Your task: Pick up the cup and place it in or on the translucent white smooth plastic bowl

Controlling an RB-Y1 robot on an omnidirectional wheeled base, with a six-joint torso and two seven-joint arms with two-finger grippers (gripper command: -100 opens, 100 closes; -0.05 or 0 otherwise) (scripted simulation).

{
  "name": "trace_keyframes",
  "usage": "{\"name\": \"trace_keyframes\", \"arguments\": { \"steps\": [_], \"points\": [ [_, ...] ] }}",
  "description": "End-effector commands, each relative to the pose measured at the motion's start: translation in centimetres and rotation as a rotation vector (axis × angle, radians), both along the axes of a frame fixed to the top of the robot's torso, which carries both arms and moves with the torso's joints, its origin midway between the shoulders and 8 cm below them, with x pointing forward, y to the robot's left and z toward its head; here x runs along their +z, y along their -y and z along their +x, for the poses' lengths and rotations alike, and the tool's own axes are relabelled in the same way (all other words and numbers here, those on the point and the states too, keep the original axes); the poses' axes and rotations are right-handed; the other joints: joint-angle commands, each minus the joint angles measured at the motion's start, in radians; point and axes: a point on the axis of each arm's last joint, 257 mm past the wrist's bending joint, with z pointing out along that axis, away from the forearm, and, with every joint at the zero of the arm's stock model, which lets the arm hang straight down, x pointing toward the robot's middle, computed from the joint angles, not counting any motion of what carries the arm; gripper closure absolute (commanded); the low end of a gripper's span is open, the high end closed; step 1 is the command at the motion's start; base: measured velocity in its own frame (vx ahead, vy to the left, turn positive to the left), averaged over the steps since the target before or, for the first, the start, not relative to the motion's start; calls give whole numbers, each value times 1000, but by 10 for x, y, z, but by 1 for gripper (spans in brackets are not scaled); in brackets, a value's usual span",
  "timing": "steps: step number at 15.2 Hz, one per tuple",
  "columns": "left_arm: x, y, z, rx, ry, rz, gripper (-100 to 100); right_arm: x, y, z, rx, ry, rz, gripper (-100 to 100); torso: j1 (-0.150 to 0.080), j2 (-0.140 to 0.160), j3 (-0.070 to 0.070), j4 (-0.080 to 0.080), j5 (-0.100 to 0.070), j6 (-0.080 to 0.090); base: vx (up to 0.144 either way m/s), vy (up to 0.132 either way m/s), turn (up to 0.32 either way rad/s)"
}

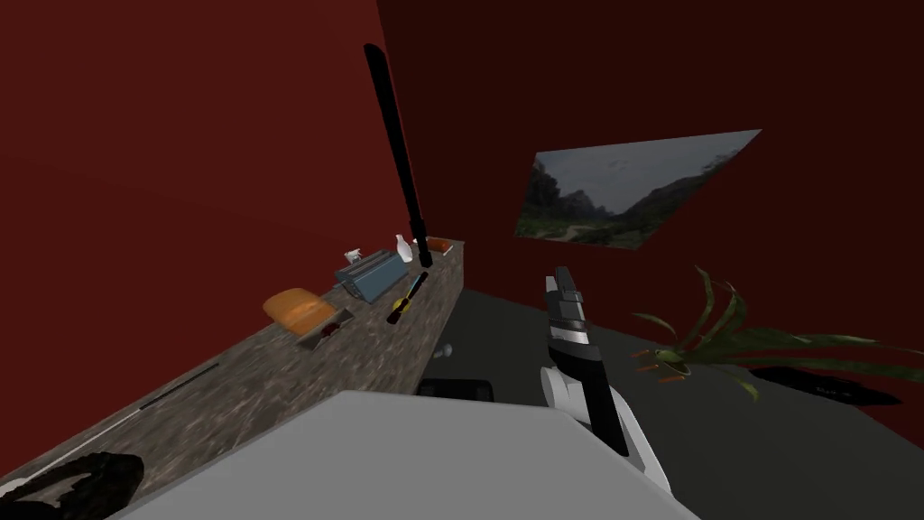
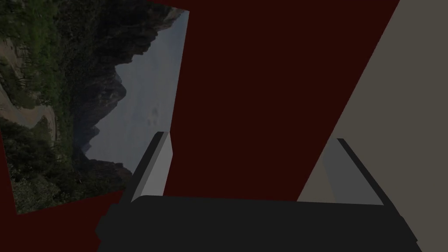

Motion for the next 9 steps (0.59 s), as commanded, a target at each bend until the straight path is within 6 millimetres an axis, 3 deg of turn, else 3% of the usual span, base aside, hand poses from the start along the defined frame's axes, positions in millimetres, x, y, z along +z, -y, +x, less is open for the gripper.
{"name": "trace_keyframes", "arguments": {
  "steps": [1,6,9],
  "points": [
    [8,-1,-23,71,-34,-27,100,0,0,0,0,0,0,0,0,0,0,0,0,0,-214,76,-292],
    [19,-4,-40,132,-57,-47,100,0,0,0,0,0,0,0,11,12,5,-1,1,-10,-173,62,-180],
    [40,-14,-60,214,-78,-55,100,0,0,0,0,0,0,0,17,18,8,-2,0,-15,-185,52,-265]
  ]
}}
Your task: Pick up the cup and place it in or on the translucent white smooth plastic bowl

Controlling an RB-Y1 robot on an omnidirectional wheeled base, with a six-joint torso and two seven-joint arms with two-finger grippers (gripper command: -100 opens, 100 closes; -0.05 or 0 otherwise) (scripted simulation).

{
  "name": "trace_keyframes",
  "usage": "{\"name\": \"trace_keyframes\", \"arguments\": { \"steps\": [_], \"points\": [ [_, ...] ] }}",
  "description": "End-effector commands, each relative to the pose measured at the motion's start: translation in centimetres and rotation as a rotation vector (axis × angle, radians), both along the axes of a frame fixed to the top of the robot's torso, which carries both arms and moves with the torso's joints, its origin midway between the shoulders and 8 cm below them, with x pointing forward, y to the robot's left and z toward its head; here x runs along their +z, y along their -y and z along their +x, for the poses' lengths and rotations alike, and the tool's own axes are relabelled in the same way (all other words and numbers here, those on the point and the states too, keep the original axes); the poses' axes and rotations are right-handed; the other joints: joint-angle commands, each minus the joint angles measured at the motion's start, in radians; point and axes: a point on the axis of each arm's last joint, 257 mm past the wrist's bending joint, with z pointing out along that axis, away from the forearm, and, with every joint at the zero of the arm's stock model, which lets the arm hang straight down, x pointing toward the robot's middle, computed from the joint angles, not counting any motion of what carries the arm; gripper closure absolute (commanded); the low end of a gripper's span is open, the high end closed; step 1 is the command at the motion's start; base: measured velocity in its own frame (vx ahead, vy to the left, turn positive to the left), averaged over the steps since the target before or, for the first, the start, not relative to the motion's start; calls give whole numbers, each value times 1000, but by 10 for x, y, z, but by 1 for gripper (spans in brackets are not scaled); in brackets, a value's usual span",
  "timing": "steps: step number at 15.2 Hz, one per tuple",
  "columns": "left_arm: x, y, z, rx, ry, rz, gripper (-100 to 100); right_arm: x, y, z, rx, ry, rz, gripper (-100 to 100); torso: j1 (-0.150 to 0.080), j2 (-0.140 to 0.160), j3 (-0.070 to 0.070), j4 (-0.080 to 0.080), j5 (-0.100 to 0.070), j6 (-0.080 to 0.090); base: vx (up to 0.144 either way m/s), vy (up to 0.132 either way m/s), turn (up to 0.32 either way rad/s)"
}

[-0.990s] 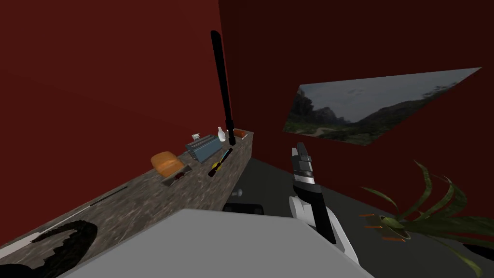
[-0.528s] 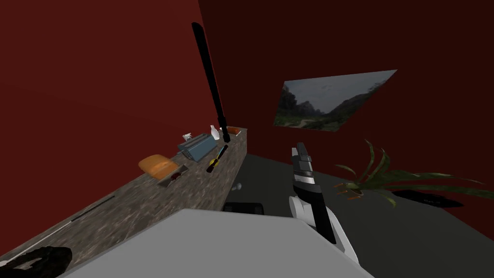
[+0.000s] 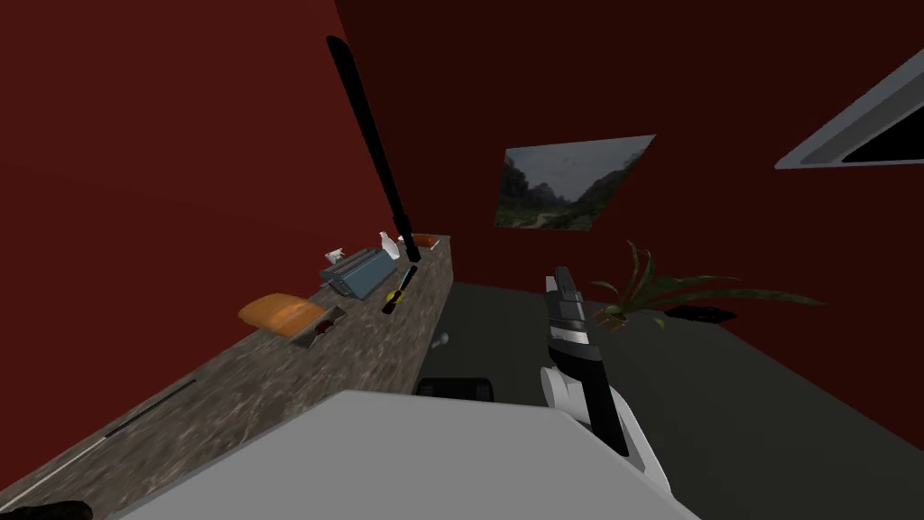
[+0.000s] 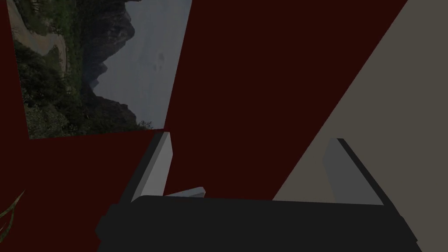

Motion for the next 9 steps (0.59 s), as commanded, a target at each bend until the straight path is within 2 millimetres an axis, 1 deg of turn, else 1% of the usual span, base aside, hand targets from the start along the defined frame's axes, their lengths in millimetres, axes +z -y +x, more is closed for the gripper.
{"name": "trace_keyframes", "arguments": {
  "steps": [1,2,3,4,5,7,9],
  "points": [
    [18,-10,-13,62,-19,8,100,0,0,0,0,0,0,0,0,0,0,0,0,0,-236,72,-317],
    [26,-16,-16,82,-23,16,100,0,0,0,0,0,0,0,2,3,2,0,0,-1,-235,98,-261],
    [26,-16,-16,82,-23,15,100,0,0,0,0,0,0,0,5,4,2,1,0,-2,-224,104,-147],
    [34,-22,-18,101,-24,25,100,0,0,0,0,0,0,0,6,4,3,1,1,-2,-199,89,-143],
    [34,-22,-18,101,-24,25,100,0,0,0,0,0,0,0,7,3,2,1,2,-2,-151,68,-114],
    [52,-37,-19,130,-23,51,100,0,0,0,0,0,0,0,6,-2,-1,-1,2,-2,-116,49,-148],
    [70,-53,-16,148,-16,85,100,0,0,0,0,0,0,0,6,-4,-3,-2,1,-1,-148,71,-210]
  ]
}}
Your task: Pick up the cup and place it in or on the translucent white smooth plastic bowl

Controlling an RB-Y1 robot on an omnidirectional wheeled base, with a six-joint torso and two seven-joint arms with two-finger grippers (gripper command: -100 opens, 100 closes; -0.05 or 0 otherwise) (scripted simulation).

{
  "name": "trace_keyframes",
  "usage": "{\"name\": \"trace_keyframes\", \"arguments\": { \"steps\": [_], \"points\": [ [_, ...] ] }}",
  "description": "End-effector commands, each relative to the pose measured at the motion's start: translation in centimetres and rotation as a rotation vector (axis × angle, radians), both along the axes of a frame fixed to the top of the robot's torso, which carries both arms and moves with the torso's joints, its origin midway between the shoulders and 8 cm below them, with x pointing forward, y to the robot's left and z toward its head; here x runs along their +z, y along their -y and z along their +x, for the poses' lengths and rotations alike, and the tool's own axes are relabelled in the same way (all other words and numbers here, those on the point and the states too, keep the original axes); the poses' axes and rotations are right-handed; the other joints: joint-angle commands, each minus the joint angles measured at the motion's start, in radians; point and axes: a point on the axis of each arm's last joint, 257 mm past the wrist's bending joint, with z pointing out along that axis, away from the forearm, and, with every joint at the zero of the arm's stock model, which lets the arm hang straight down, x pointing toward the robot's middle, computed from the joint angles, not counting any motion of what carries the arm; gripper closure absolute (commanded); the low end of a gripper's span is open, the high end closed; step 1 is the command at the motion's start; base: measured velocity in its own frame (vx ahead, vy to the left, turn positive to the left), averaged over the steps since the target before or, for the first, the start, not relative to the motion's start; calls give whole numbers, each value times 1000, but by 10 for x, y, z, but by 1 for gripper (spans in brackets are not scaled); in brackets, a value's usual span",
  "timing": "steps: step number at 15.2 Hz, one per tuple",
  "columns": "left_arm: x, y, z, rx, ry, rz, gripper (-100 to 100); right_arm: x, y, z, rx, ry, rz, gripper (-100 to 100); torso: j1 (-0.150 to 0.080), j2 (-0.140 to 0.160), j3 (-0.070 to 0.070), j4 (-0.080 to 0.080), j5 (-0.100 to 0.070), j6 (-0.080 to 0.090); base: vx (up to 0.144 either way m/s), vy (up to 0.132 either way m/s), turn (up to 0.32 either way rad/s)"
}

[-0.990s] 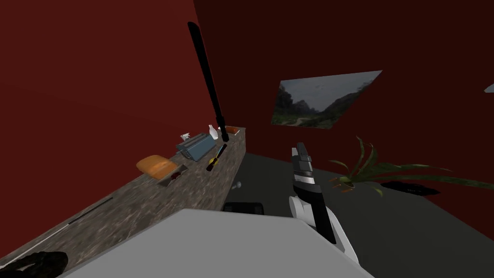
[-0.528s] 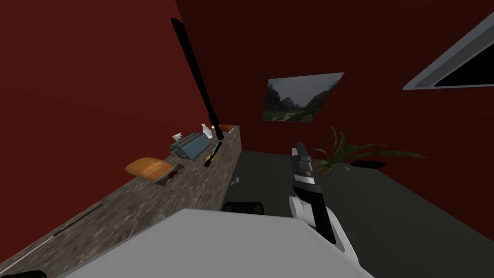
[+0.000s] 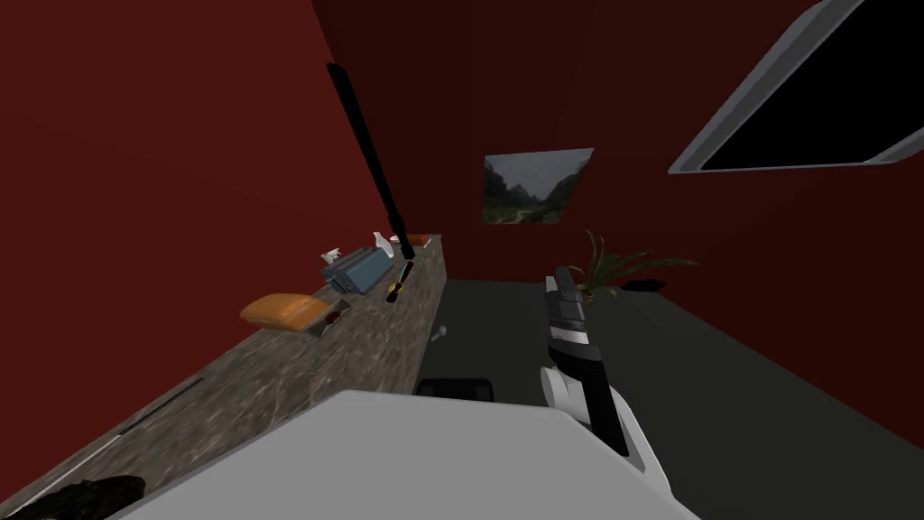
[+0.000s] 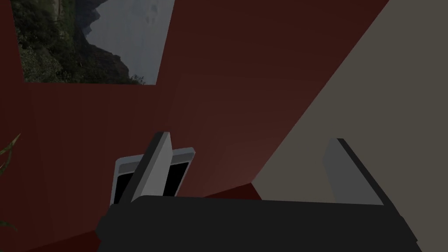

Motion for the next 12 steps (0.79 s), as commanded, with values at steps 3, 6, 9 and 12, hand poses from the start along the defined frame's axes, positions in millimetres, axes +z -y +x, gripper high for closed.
{"name": "trace_keyframes", "arguments": {
  "steps": [3,6,9,12],
  "points": [
    [28,-27,9,23,14,62,100,0,0,0,0,0,0,0,1,-2,-1,0,1,-1,-122,76,-130],
    [54,-53,25,23,37,128,100,0,0,0,0,0,0,0,-1,-6,-3,-1,0,0,-99,61,-127],
    [70,-69,37,19,55,168,100,0,0,0,0,0,0,0,-1,-9,-5,-1,-1,-1,-69,66,-75],
    [90,-87,55,14,80,214,100,0,0,0,0,0,0,0,-2,-9,-5,-1,-2,-1,-80,71,-116]
  ]
}}
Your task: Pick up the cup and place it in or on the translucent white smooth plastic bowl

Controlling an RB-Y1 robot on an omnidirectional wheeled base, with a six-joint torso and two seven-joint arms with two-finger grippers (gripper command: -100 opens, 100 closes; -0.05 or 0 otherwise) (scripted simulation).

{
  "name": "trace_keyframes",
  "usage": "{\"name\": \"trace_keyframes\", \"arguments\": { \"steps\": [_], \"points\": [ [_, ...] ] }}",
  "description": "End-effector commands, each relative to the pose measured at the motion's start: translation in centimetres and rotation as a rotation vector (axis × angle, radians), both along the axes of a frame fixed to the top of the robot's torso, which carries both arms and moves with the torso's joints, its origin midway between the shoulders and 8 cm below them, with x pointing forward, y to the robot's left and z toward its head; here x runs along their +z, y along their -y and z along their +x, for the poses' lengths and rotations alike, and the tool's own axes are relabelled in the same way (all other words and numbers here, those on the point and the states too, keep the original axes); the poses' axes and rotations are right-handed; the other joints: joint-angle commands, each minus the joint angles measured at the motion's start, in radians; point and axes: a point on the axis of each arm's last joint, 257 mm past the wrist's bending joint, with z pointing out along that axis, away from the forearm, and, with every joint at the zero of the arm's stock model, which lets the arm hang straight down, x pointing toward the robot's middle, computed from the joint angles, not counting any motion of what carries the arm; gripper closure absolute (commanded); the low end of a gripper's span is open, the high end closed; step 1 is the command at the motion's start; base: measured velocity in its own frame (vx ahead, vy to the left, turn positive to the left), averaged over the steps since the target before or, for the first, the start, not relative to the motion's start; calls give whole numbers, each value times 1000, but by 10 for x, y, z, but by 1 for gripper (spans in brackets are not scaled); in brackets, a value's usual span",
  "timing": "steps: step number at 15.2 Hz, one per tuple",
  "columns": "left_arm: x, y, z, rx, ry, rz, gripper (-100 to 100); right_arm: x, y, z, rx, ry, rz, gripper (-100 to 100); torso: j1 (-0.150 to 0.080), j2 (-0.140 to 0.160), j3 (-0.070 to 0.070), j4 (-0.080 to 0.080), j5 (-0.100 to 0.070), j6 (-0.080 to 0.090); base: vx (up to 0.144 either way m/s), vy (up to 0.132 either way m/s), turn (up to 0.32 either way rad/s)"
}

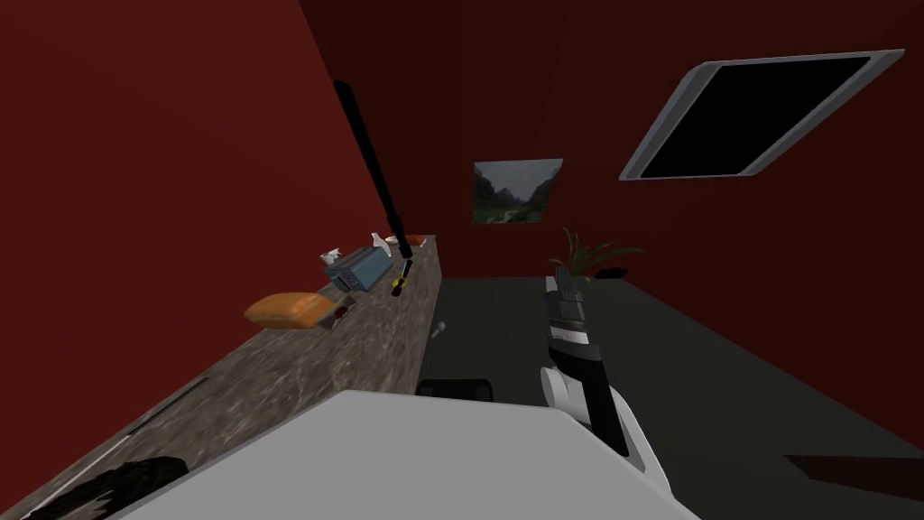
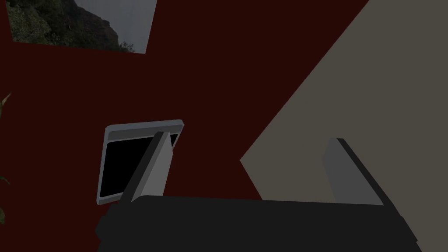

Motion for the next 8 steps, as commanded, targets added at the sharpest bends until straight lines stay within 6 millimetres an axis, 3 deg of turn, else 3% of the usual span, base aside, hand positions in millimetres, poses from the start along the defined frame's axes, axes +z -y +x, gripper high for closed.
{"name": "trace_keyframes", "arguments": {
  "steps": [1,3,4,5,8],
  "points": [
    [15,-12,12,-2,20,32,100,0,0,0,0,0,0,0,0,0,0,0,0,0,-77,69,-84],
    [27,-21,24,-3,38,56,100,0,0,0,0,0,0,0,-2,0,0,0,-1,0,-87,55,-106],
    [21,-17,17,-3,25,40,100,0,0,0,0,0,0,0,-3,0,0,0,-1,0,-52,34,-54],
    [22,-19,19,-4,29,45,-100,0,0,0,0,0,0,0,-4,0,0,1,-1,-2,-18,15,-11],
    [22,-19,19,-4,30,45,-100,0,0,0,0,0,0,0,-7,-3,-1,0,-2,-2,-3,3,0]
  ]
}}
